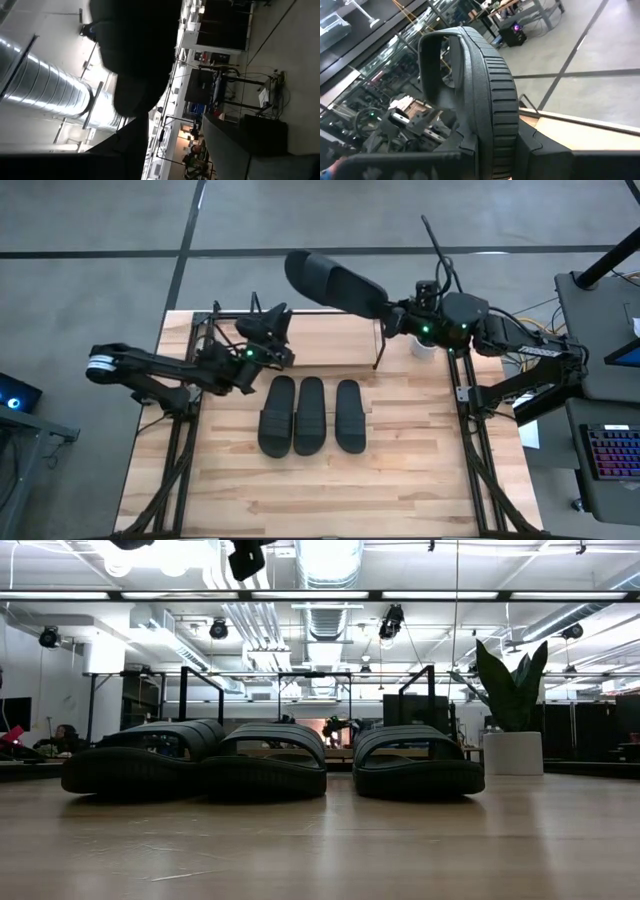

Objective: Pick and place slides into the shelf
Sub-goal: Put the black slide on the shelf

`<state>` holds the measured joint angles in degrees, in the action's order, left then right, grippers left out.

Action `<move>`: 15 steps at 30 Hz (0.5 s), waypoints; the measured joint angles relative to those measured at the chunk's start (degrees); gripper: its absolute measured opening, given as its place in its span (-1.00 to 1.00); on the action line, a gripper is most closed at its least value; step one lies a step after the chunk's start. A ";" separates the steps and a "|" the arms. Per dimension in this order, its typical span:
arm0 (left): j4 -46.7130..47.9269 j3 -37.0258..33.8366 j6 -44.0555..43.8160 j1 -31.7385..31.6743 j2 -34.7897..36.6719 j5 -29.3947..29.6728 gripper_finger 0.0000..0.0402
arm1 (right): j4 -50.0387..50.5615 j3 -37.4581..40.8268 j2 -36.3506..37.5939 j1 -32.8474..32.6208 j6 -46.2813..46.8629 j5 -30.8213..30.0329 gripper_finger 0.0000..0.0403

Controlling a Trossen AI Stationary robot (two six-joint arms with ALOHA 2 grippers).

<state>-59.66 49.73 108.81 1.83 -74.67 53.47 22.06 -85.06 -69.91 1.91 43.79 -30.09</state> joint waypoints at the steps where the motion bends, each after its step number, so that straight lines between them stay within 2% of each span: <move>1: 0.04 0.41 0.01 0.00 -0.68 -0.01 -0.15 | -0.02 0.00 -0.19 -0.02 0.30 0.03 -0.76; 8: -1.89 2.77 0.18 0.00 -4.04 0.37 -0.15 | 0.90 0.00 -0.63 -0.52 2.77 0.06 -0.76; 15: -2.39 3.20 1.25 0.02 -2.44 1.03 -0.15 | 4.23 0.00 -0.63 -0.64 5.33 3.94 -0.76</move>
<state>-62.05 52.93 110.06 1.85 -77.11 54.50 26.30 -85.06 -70.54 1.27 49.12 -26.15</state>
